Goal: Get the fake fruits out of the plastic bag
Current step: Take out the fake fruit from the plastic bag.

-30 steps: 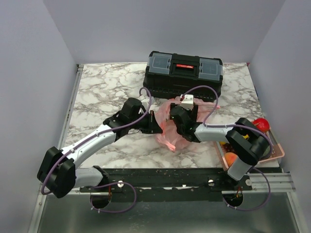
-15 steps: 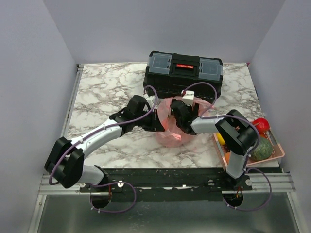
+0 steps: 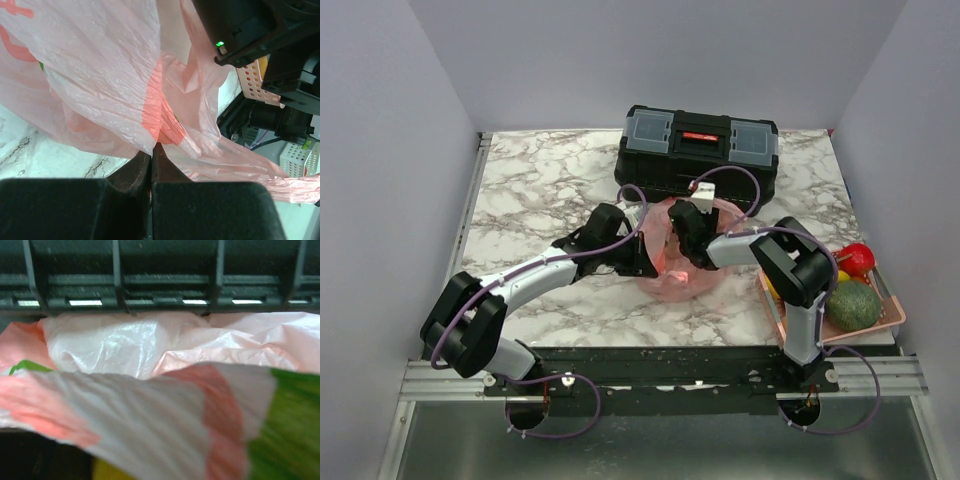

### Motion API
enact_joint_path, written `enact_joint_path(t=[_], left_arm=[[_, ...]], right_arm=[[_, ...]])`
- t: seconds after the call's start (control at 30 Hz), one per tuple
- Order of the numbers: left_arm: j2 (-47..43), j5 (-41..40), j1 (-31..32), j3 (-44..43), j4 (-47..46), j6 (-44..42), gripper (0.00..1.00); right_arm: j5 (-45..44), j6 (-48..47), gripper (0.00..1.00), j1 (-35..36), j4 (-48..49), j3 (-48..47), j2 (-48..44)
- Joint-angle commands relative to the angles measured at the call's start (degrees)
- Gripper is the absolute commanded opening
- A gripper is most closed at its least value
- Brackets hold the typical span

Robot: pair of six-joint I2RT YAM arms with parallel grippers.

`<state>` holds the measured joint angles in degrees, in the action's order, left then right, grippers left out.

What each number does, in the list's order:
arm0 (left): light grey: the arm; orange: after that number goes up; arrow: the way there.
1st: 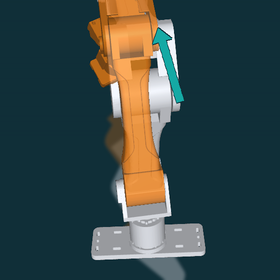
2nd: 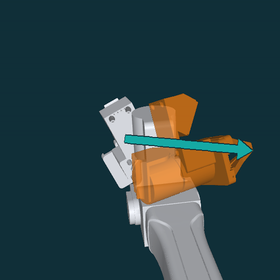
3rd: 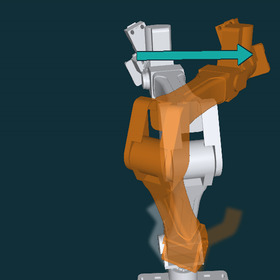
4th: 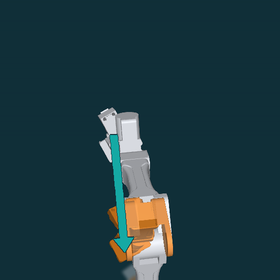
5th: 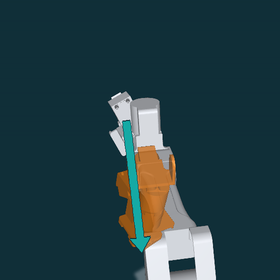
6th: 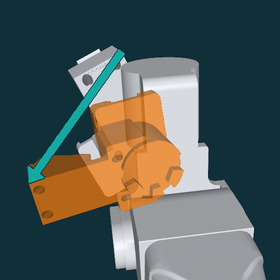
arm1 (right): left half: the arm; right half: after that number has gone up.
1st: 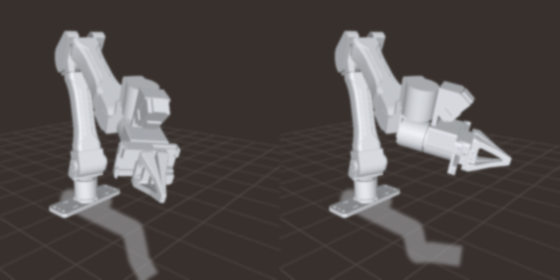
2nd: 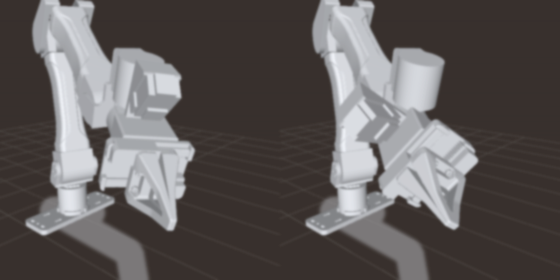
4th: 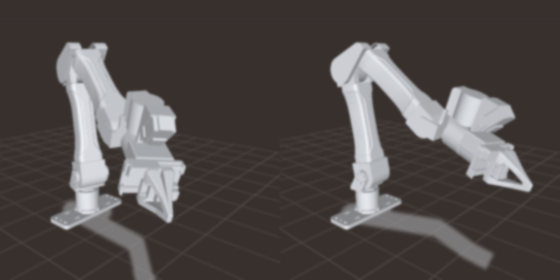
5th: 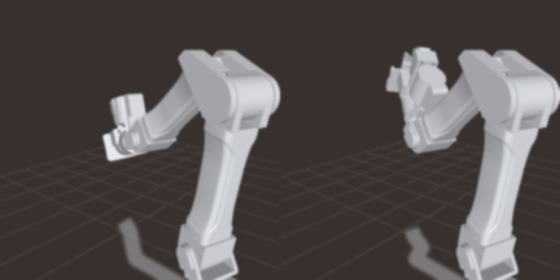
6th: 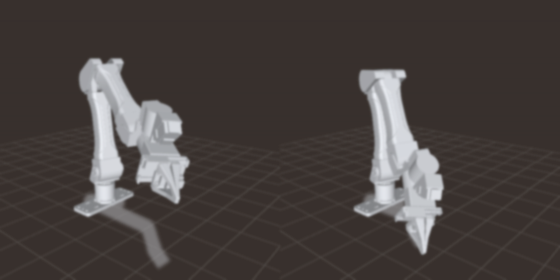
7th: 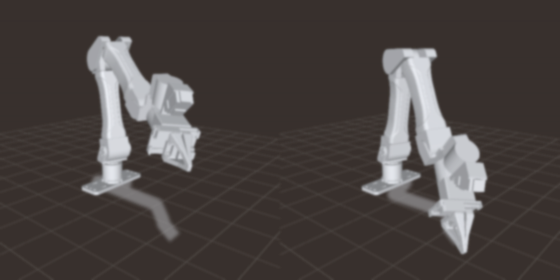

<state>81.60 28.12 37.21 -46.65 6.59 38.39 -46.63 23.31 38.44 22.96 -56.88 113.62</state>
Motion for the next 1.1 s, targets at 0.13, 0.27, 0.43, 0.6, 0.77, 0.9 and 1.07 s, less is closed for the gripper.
enact_joint_path(t=[0.13, 0.27, 0.43, 0.6, 0.77, 0.9, 1.07], left_arm=[[-0.3, -2.9, 0.3, 1.2, 3.1, -1.8, 0.00], [-1.0, -4.3, 0.3, 2.2, 3.3, -1.5, 0.00], [-0.8, -4.9, 0.2, 2.3, 4.1, -2.1, 0.00], [-0.9, -3.8, 0.3, 3.1, 3.1, -1.2, 0.00], [-1.8, -3.1, 0.5, 4.2, 2.5, -0.3, 0.00], [-2.9, -4.2, 0.5, 4.7, 3.1, -0.8, 0.00], [-3.6, -5.6, 0.5, 4.3, 4.4, -1.8, 0.00]], right_arm=[[12.3, 0.0, 0.32, -0.6, 0.8, 8.8, -12.3], [20.3, 1.7, 0.26, -0.6, -1.4, 13.9, -19.9], [32.1, 1.9, 0.24, -0.6, -6.5, 15.3, -25.2], [45.4, 4.9, 0.24, -0.6, -7.3, 16.2, -28.6], [58.4, 8.2, 0.22, -0.6, -8.2, 15.8, -32.4], [63.4, 9.5, 0.19, -0.7, -11.5, 15.4, -38.7], [65.8, 9.6, 0.15, -0.7, -18.0, 14.2, -48.8]])
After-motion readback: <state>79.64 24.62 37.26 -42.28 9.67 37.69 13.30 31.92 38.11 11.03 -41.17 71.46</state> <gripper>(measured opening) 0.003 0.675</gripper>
